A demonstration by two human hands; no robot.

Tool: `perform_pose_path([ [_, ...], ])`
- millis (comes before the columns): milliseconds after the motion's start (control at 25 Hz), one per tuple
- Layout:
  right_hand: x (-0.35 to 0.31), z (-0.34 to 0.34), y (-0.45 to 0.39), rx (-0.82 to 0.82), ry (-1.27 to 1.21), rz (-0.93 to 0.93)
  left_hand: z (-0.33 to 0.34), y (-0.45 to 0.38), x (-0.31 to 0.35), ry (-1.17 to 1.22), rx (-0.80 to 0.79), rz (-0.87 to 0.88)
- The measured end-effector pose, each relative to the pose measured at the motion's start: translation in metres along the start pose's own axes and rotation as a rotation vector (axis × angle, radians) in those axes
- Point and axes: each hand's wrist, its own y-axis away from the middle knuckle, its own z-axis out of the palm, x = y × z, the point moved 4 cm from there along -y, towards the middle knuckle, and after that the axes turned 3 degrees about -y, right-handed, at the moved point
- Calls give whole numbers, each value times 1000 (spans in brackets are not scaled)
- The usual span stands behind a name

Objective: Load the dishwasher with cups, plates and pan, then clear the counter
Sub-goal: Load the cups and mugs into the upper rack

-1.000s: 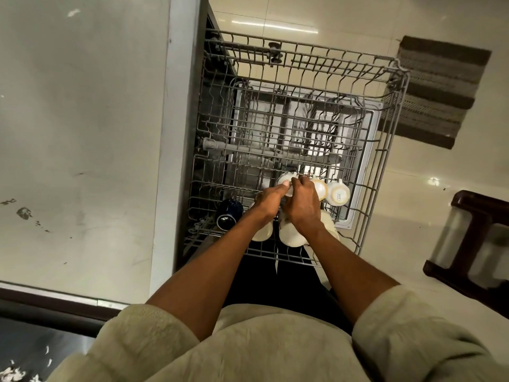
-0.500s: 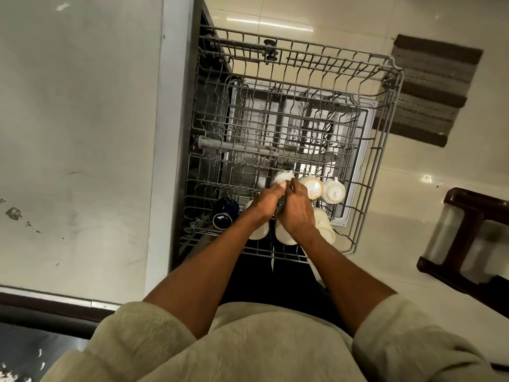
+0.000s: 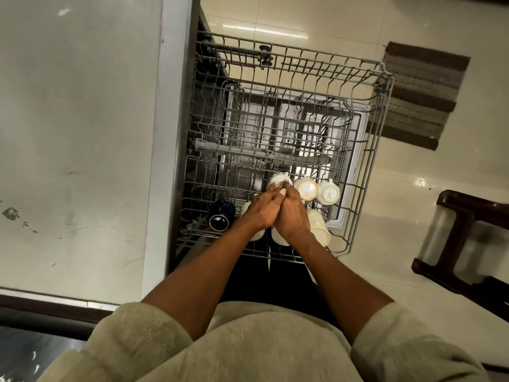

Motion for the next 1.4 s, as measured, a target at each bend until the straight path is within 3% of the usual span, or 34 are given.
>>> perform_pose_path([
  [120, 4, -8, 3, 22, -69, 24, -1, 4, 6, -18, 13, 17],
  [320, 26, -33, 21, 209, -124, 160, 3, 14, 16, -194, 84, 124],
  [480, 40, -26, 27, 68, -84, 180, 19, 11, 11, -285, -13, 106],
  [720, 39, -19, 27, 1, -98, 193, 23, 1, -1, -373, -106, 48],
  [1400, 47, -21, 30, 27, -193, 201, 33, 2, 4, -340, -52, 27],
])
